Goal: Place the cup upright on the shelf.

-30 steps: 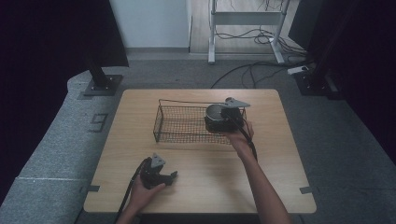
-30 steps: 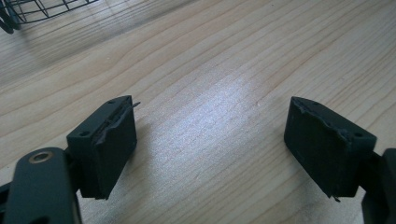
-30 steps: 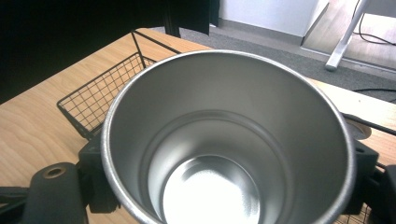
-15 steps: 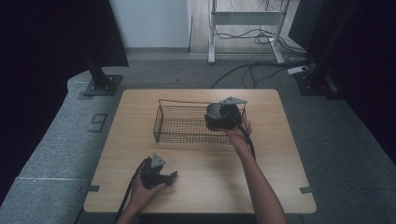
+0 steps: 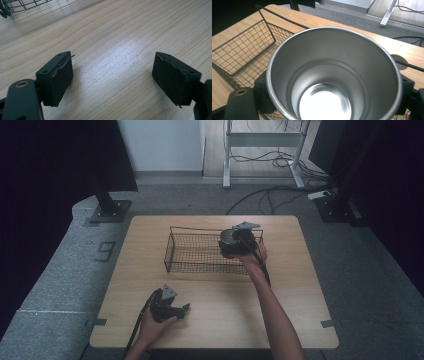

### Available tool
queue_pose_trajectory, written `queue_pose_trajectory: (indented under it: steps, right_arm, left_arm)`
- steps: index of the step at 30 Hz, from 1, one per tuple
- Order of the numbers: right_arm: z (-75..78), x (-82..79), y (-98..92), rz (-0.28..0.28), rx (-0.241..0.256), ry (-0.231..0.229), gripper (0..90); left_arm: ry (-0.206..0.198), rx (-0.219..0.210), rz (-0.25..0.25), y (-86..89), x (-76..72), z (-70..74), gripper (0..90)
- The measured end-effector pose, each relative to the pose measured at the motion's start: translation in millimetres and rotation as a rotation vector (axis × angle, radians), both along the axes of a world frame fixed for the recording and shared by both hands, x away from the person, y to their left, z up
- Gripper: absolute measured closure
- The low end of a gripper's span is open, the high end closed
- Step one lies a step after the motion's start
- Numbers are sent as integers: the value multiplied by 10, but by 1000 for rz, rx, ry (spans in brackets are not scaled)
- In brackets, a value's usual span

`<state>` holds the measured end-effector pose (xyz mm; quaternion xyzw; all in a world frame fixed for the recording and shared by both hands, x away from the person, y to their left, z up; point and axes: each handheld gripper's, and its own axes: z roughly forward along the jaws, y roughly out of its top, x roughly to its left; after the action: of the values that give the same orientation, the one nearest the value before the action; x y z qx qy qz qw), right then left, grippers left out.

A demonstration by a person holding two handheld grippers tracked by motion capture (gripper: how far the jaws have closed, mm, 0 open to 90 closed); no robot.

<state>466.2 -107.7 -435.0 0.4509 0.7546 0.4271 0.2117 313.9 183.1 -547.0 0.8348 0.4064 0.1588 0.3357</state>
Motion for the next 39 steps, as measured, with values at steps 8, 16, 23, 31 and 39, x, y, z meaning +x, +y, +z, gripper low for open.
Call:
queue_pose_trajectory:
  steps: [8, 16, 23, 31, 39]
  right_arm:
    - [-66, 96, -31, -23, 10, 20, 183]
    - [-162, 172, -22, -39, 6, 44, 183]
    - [-257, 212, -17, -42, 8, 70, 182]
    - [-344, 247, 4, -44, 3, 100, 183]
    - [-403, 258, 34, -45, -27, 122, 182]
  left_arm:
    - [0, 1, 0, 0, 0, 0, 171]
    - [0, 0, -1, 0, -1, 0, 170]
    - [-1, -1, -2, -1, 0, -1, 171]
    - [-1, -1, -2, -1, 0, -1, 171]
    - [-1, -1, -2, -1, -1, -1, 171]
